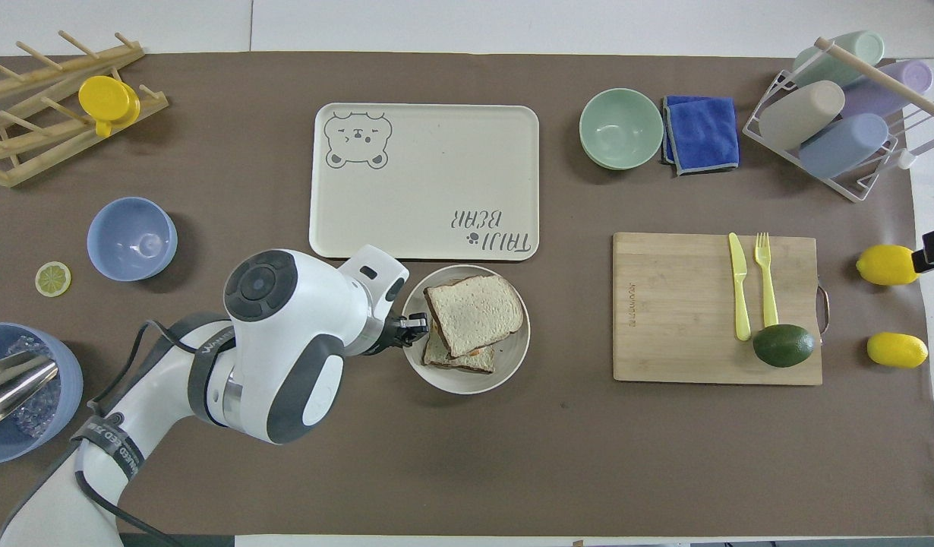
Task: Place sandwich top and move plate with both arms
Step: 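Slide the sandwich plate with the left gripper onto the bear tray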
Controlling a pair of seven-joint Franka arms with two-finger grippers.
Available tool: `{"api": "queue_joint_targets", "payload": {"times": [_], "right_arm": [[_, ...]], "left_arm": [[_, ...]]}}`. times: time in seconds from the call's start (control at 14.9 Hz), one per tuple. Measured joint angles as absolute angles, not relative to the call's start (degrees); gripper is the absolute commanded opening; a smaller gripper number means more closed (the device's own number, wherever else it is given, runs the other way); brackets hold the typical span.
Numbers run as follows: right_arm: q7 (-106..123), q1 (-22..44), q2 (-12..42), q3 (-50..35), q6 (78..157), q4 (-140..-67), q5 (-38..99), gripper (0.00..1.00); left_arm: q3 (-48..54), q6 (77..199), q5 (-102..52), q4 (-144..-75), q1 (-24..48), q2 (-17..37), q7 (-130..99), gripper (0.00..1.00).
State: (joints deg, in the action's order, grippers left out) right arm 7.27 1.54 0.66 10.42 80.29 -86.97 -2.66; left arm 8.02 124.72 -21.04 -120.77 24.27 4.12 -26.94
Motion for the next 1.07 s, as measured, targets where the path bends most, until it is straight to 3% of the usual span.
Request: {"api": "queue_joint_targets", "payload": {"times": [0.4, 1.07], "right_arm": [[7.27, 2.17, 0.66, 10.35, 80.18, -86.92, -1.37, 1.00], [7.27, 2.49, 0.66, 10.26, 79.78, -87.05, -1.34, 1.00]], "left_arm": [[7.79, 122.79, -21.57, -111.28, 18.60, 8.56, -25.97, 0.00], [7.74, 122.84, -22.96, -90.57, 15.30, 29.21, -25.53, 0.00]]}}
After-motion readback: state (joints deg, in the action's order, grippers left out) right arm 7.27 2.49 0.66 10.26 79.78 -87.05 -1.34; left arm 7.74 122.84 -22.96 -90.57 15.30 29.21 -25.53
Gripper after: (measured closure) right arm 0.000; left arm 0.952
